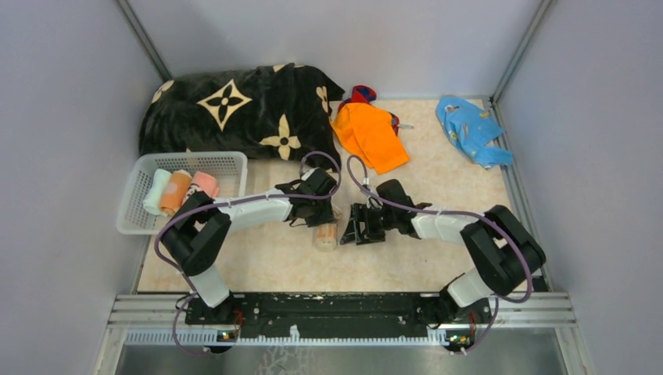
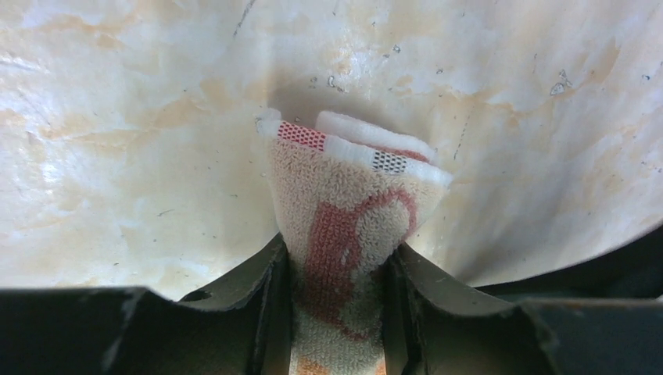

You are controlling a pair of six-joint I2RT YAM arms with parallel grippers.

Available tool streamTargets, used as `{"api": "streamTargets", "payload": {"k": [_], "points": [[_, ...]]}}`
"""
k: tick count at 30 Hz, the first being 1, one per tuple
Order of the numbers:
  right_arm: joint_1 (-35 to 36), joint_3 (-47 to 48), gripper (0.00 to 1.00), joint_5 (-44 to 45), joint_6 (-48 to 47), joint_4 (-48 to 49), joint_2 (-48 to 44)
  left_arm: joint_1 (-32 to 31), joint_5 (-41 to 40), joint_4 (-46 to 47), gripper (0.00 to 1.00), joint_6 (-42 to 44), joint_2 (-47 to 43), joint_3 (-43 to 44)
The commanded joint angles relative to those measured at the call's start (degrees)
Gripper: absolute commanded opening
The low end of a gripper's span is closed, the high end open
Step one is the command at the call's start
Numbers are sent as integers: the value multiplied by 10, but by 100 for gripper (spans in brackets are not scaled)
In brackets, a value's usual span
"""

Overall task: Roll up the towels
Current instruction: Pick up the towel at the center of the board.

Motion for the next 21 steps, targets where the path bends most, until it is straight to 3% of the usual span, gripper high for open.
{"api": "streamTargets", "payload": {"k": [1,11,15,17,21], "points": [[-7,1,71,126,-81,-125,-80,9,-123,-99,27,50,36,-8],[-8,2,71,231,-91,-147,-143,-23,-209,-189,19,56,71,51],[-8,-2,71,238,-90,-143,-151,-26,-214,-210,8,55,86,67],[-8,-2,71,241,-90,-144,-154,-26,-210,-210,0,64,66,70],[-8,-1,71,242,-92,-141,-161,-23,-222,-207,0,107,-5,84]]}}
